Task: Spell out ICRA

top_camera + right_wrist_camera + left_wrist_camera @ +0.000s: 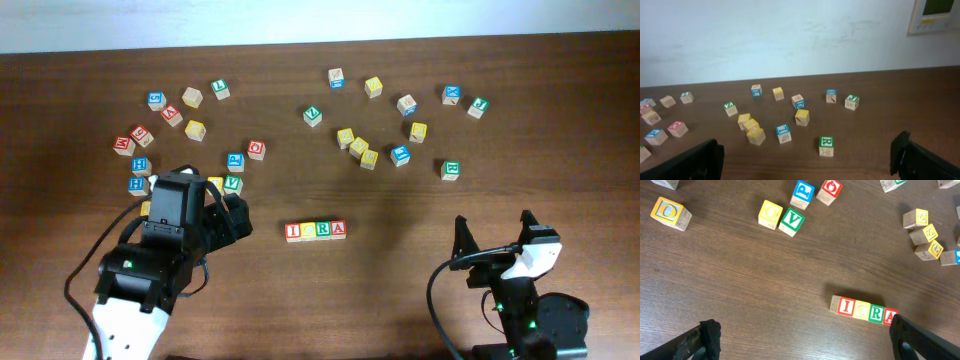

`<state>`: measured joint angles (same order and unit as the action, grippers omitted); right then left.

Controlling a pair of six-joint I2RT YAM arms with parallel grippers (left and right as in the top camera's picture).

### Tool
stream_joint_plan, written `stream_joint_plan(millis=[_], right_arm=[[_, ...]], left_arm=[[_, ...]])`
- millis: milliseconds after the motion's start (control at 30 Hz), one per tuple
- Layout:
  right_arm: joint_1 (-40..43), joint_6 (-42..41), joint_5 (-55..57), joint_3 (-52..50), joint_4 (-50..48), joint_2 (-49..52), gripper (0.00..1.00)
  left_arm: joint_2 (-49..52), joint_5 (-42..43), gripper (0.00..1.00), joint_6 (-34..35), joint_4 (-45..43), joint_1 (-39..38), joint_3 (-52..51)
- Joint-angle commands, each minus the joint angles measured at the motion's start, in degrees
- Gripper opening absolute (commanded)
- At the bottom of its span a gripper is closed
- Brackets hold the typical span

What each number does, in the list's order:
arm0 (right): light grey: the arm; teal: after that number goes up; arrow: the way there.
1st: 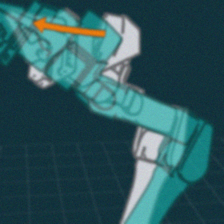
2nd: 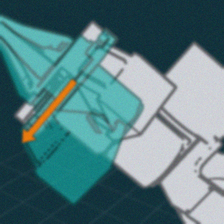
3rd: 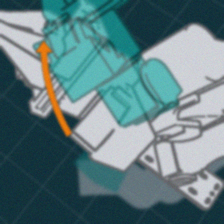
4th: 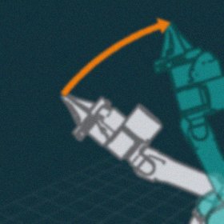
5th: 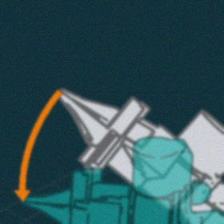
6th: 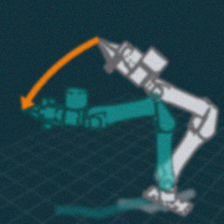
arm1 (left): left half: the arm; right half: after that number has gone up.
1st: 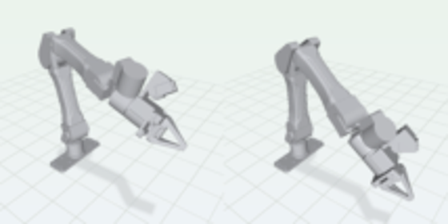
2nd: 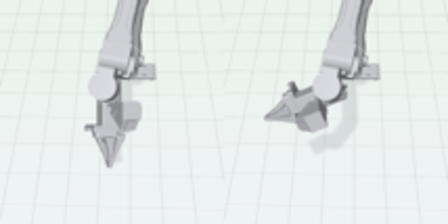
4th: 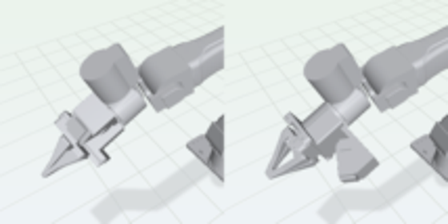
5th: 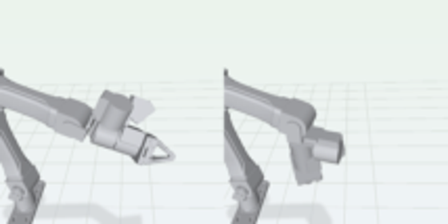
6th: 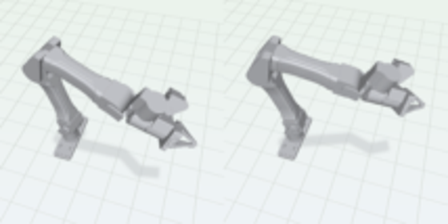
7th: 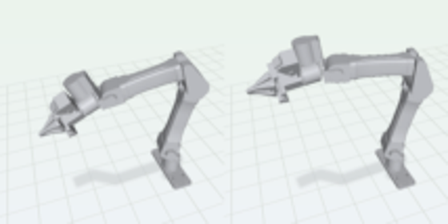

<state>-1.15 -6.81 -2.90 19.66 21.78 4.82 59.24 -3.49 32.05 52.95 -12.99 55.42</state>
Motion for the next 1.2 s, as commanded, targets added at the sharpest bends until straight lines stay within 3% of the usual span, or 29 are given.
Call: stream_joint_plan(millis=[0, 333, 500, 1167], right_arm=[[0.46, 0.59, -0.55, -3.37, -0.24, -3.37, 0.98], [-0.42, 0.61, -0.50, -5.18, -0.85, -4.63, 0.98], [-2.38, 0.59, -0.79, -10.08, -7.74, -4.63, 0.99], [-2.64, 0.61, -1.01, -15.02, -15.47, -4.63, 0.98]], left_arm=[[-0.13, -0.87, 0.99, -0.48, -0.11, 0.42, 0.90], [-0.11, -0.87, 0.99, -0.46, -0.11, 0.42, 0.90], [-0.13, -0.87, 0.99, -0.48, -0.11, 0.42, 0.90], [-0.13, -0.85, 0.99, -0.48, -0.11, 0.42, 0.90]])
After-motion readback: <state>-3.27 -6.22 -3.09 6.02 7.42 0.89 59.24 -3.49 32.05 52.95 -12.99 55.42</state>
